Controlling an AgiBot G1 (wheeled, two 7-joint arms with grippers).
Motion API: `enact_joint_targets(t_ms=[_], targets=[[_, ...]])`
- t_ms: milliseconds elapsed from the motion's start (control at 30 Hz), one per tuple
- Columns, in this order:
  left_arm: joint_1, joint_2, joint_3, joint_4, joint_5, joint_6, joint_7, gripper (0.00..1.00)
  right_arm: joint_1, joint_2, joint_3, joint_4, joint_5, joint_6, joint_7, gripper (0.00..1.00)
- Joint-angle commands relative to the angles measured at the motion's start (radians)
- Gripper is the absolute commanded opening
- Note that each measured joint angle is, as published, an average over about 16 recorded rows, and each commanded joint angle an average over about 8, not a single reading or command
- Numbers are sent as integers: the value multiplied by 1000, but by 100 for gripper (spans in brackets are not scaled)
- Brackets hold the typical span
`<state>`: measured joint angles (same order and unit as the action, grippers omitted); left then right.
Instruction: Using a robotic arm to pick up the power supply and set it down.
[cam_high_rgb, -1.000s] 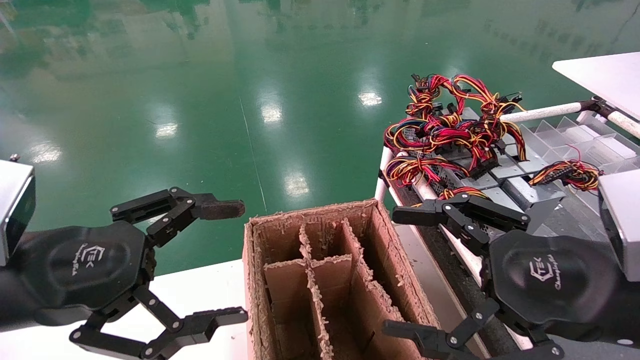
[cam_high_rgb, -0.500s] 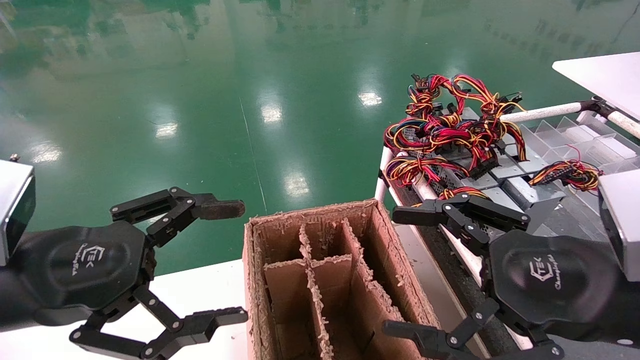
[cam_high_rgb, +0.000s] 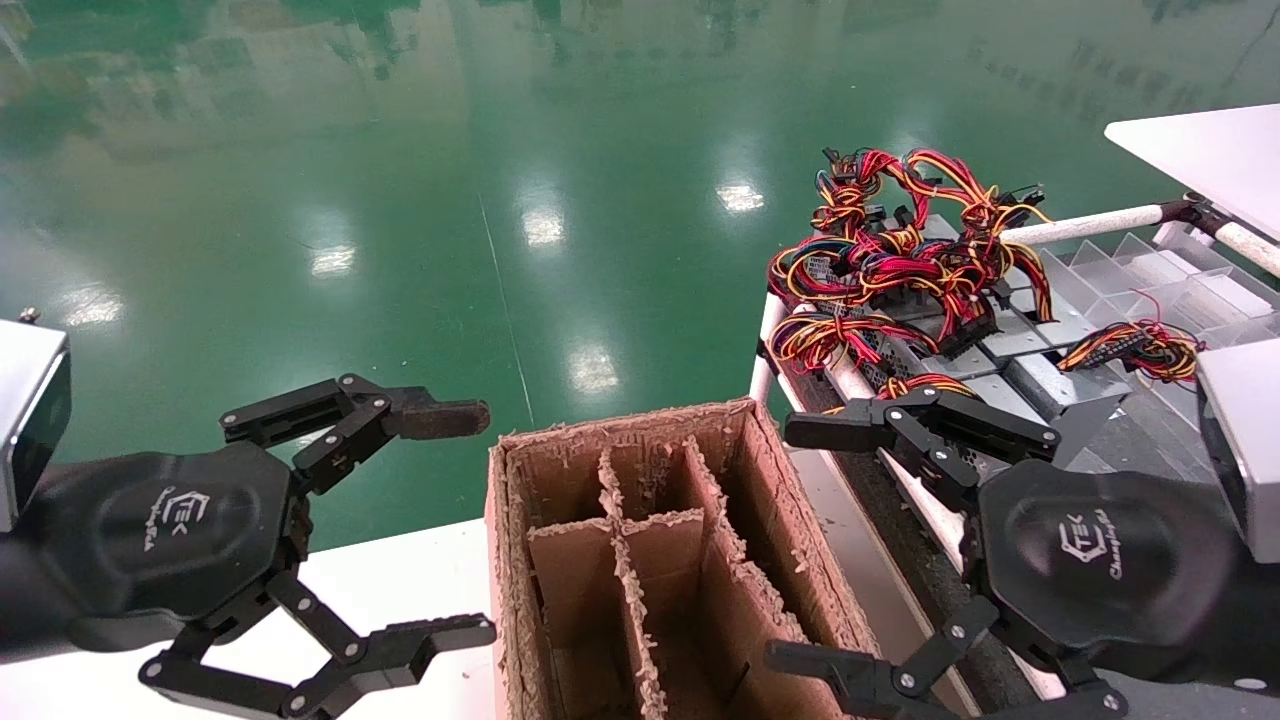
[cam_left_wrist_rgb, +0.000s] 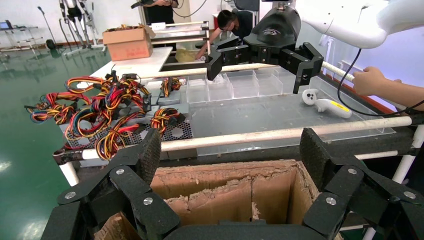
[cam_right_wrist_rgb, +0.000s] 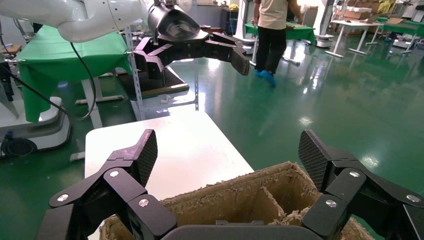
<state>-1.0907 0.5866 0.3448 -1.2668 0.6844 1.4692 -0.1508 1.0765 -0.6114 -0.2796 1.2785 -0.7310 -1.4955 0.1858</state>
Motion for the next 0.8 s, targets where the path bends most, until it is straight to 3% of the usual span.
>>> enact_joint_targets(t_ms=[33, 800], targets=[[0, 0, 0, 0, 0, 0, 0, 100, 0, 0, 0, 0, 0, 0, 0, 100], [0, 0, 0, 0, 0, 0, 0, 100, 0, 0, 0, 0, 0, 0, 0, 100]])
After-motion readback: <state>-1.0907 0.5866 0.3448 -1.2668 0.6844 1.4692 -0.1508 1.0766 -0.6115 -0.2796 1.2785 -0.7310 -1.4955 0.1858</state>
